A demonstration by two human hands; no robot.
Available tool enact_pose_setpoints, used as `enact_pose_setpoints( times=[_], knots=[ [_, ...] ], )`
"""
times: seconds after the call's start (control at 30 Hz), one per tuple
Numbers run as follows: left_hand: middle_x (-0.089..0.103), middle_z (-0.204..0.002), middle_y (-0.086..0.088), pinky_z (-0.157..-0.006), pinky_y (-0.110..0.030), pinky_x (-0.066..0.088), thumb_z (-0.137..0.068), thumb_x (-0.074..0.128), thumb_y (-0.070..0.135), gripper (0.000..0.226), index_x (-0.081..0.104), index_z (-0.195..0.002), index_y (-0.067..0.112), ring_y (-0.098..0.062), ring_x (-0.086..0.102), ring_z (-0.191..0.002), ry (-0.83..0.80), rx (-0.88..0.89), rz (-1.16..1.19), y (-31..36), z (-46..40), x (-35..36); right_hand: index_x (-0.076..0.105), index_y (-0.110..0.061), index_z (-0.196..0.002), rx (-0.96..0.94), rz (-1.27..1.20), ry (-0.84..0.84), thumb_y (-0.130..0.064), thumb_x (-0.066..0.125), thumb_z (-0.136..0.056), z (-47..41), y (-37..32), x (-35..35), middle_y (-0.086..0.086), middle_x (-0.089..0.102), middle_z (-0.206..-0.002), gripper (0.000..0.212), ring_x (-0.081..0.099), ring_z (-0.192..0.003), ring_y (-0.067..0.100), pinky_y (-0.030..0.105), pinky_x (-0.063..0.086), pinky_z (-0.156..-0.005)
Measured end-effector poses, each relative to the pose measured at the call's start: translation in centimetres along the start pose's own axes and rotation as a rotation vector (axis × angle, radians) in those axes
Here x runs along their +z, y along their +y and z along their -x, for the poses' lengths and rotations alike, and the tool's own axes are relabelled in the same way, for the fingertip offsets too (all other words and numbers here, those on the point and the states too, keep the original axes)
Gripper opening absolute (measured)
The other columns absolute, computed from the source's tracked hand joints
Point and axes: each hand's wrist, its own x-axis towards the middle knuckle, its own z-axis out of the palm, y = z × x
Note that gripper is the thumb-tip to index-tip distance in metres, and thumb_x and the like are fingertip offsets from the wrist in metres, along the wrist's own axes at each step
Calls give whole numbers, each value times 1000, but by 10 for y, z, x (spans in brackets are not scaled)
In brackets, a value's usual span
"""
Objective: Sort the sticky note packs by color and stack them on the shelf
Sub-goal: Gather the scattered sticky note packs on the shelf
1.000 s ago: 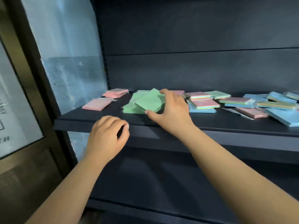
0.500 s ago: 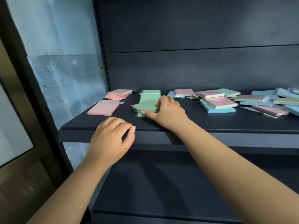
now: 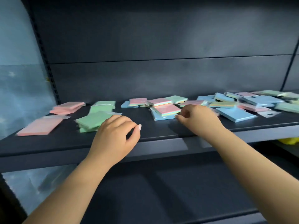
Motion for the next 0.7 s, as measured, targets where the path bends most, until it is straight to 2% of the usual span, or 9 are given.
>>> enact_pose_setpoints(
  times=[0.07,0.13,0.23,0.37,0.47,0.53,0.63,0.7],
  knots=[
    [61,-60,-1,-61,-30,45,-85,43,28,39,64,-59,7,-26,57,-60,-30,-4,14,24,-12,15,65,-14,-89,30,-18,28,-37,54,-90,0,31,-12,9,68,-96,26,60,-93,28,28,39,-67],
    [59,-57,0,-59,-27,41,-85,42,29,41,61,-56,7,-25,55,-58,-61,-7,19,52,-25,32,60,-15,-81,37,-19,39,-38,54,-90,-1,64,-23,8,68,-92,26,58,-86,27,27,36,-64],
    [57,-54,-1,-62,-30,36,-85,41,32,44,58,-54,7,-25,54,-57,-115,-15,30,90,-45,57,60,-15,-84,56,19,25,-39,52,-90,-7,109,-39,6,65,-89,26,58,-87,26,26,34,-64],
    [61,-59,-2,-58,-34,48,-85,33,41,51,61,-59,7,-26,56,-64,-203,-94,75,127,-64,79,67,-13,-94,65,42,37,-41,52,-91,-19,153,-52,10,68,-99,32,59,-94,29,24,34,-66],
    [64,-69,-2,-64,-30,42,-79,23,51,62,65,-68,7,-23,55,-75,-246,-158,103,146,-72,89,68,-17,-107,-82,85,-1,-48,47,-92,-29,152,-46,7,59,-118,40,50,-113,26,27,36,-78],
    [65,-75,-2,-67,-27,37,-74,17,57,71,66,-74,6,-20,53,-81,-244,-214,106,152,-74,93,66,-16,-110,-177,213,-56,-50,39,-94,-37,141,-36,7,53,-125,46,42,-120,27,30,35,-87],
    [66,-76,-2,-70,-28,39,-73,20,59,72,68,-76,6,-16,54,-80,-201,-315,197,153,-66,89,64,-15,-116,-224,364,-156,-55,27,-95,-44,129,-23,6,49,-131,58,35,-125,27,37,30,-99],
    [65,-70,7,-68,-19,41,-76,28,56,64,69,-72,8,-6,55,-77,-128,-384,312,154,-54,80,65,-17,-115,-247,361,-207,-58,23,-95,-42,130,-18,4,50,-132,62,32,-129,26,39,26,-103]
  ],
)
